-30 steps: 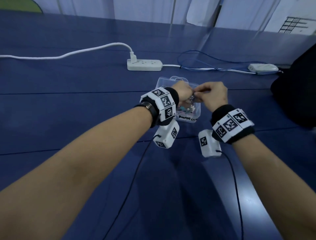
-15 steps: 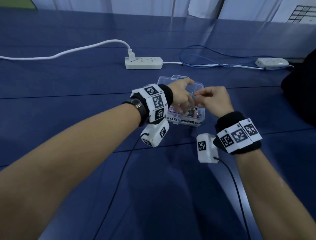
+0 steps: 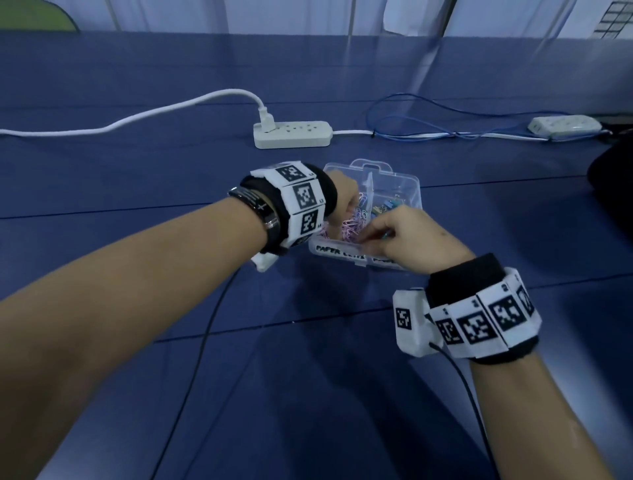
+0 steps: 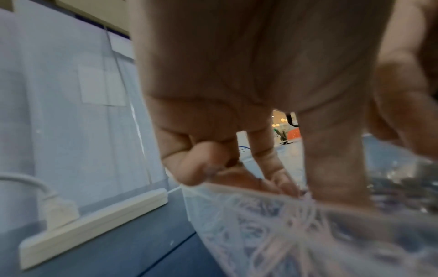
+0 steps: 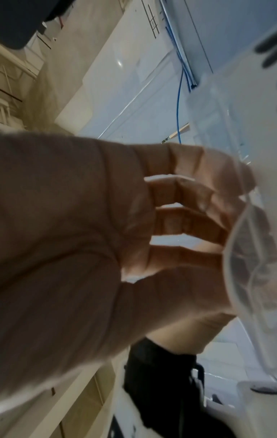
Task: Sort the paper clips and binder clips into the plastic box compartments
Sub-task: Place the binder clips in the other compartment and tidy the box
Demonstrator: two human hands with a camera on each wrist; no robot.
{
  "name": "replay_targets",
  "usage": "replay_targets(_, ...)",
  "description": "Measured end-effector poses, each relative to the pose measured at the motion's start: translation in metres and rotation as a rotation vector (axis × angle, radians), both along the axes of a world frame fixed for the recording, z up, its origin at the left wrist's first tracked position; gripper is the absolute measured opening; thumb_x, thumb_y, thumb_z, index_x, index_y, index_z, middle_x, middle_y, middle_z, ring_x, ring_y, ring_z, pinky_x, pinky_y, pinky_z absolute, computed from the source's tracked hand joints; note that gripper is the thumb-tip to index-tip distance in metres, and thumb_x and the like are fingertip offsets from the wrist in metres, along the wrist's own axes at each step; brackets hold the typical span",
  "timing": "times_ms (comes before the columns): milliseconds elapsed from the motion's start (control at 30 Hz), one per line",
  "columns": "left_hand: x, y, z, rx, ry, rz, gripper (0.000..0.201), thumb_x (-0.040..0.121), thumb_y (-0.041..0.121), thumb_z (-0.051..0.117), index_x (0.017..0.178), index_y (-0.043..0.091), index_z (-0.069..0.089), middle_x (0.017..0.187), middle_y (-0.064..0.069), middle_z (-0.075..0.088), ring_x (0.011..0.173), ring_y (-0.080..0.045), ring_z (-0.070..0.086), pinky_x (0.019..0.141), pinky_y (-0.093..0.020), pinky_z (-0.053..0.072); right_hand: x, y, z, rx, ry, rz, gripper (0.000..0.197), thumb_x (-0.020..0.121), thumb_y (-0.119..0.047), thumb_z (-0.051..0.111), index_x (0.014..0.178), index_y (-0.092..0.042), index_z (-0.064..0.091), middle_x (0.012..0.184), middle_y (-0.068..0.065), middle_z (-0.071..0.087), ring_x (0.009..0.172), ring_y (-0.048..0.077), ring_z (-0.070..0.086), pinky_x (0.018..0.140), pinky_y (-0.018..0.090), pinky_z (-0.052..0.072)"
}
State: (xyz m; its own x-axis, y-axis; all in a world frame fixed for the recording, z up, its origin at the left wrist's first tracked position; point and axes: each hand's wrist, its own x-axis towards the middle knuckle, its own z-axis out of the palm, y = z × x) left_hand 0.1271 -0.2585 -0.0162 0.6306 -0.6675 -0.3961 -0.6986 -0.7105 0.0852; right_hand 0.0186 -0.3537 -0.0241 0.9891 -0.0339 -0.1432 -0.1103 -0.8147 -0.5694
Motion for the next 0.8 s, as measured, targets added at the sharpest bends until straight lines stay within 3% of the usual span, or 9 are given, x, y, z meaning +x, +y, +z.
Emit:
replay_targets(67,0.004,0.001,0.000,-0.059,0.020,0.036,0.020,0.075,0.017,0.075,0.089,0.016,0.061,0.081,-0.001,0.057,0.083,-0.015,0.051,0.071,-0.025,0.038,-0.001,-0.001,0.001,0.006,0.012,0.000,0.018,0.083,-0.010,0.063,0.098,-0.011,0.071,0.088,0.004,0.065,0.077,0.010,0.055,0.053,0.013,0.037)
replay_targets(200,0.013,0.007,0.006,-0.237,0.017,0.116,0.014,0.078,0.010,0.069,0.092,0.009,0.069,0.082,-0.003,0.059,0.063,-0.012,0.052,0.054,-0.019,0.039,-0.001,-0.002,0.000,0.027,0.021,-0.016,0.017,0.082,-0.010,0.063,0.098,-0.012,0.071,0.083,0.000,0.062,0.068,0.003,0.052,0.054,0.000,0.035)
replay_targets(300,0.017,0.008,0.008,-0.327,0.029,0.152,0.019,0.080,0.003,0.065,0.099,0.004,0.068,0.087,-0.008,0.063,0.069,-0.018,0.056,0.052,-0.019,0.047,-0.001,-0.002,0.000,0.043,0.020,-0.029,0.017,0.082,-0.010,0.064,0.097,-0.011,0.071,0.086,0.001,0.064,0.080,0.009,0.055,0.061,0.017,0.038)
replay_targets(367,0.017,0.009,0.009,-0.355,0.067,0.162,0.022,0.079,-0.001,0.064,0.100,0.005,0.066,0.099,-0.012,0.066,0.074,-0.022,0.059,0.043,-0.016,0.048,-0.002,-0.001,0.001,0.053,0.022,-0.033,0.017,0.082,-0.010,0.064,0.097,-0.011,0.071,0.086,0.000,0.063,0.081,0.009,0.055,0.069,0.015,0.037)
replay_targets(467,0.013,0.008,0.008,-0.273,0.013,0.093,0.014,0.075,0.005,0.071,0.086,0.010,0.066,0.104,-0.010,0.064,0.091,-0.023,0.061,0.059,-0.026,0.047,-0.002,-0.001,0.001,0.056,0.023,-0.029,0.017,0.082,-0.010,0.064,0.097,-0.011,0.072,0.084,0.000,0.063,0.074,0.007,0.054,0.063,0.016,0.039)
replay_targets(533,0.009,0.008,0.007,-0.145,-0.031,0.037,0.011,0.072,0.016,0.075,0.079,0.015,0.067,0.101,-0.006,0.066,0.092,-0.018,0.059,0.059,-0.024,0.040,-0.001,-0.001,0.001,0.055,0.021,-0.020,0.017,0.081,-0.010,0.064,0.097,-0.011,0.072,0.082,0.000,0.062,0.066,0.000,0.050,0.054,0.002,0.038)
replay_targets(600,0.006,0.008,0.004,-0.020,-0.038,0.014,0.029,0.069,0.028,0.078,0.092,0.014,0.069,0.104,-0.004,0.067,0.087,-0.015,0.055,0.052,-0.023,0.035,-0.001,-0.001,0.001,0.049,0.023,-0.010,0.018,0.082,-0.010,0.064,0.098,-0.011,0.072,0.082,0.000,0.062,0.064,-0.002,0.049,0.054,-0.001,0.035)
replay_targets(700,0.007,0.007,-0.002,0.007,-0.067,-0.013,0.043,0.068,0.033,0.078,0.103,0.013,0.064,0.107,-0.004,0.067,0.085,-0.016,0.052,0.050,-0.022,0.032,-0.001,-0.001,0.002,0.053,0.024,-0.012,0.018,0.082,-0.010,0.064,0.098,-0.011,0.071,0.083,0.000,0.063,0.068,0.003,0.052,0.056,0.012,0.041)
replay_targets(800,0.009,0.005,-0.001,-0.070,-0.063,0.006,0.028,0.074,0.025,0.075,0.097,0.013,0.066,0.100,-0.003,0.069,0.085,-0.016,0.057,0.065,-0.027,0.040,-0.002,-0.001,0.002,0.062,0.028,-0.009,0.017,0.082,-0.010,0.064,0.097,-0.011,0.071,0.071,-0.010,0.059,0.063,-0.003,0.049,0.052,-0.001,0.036)
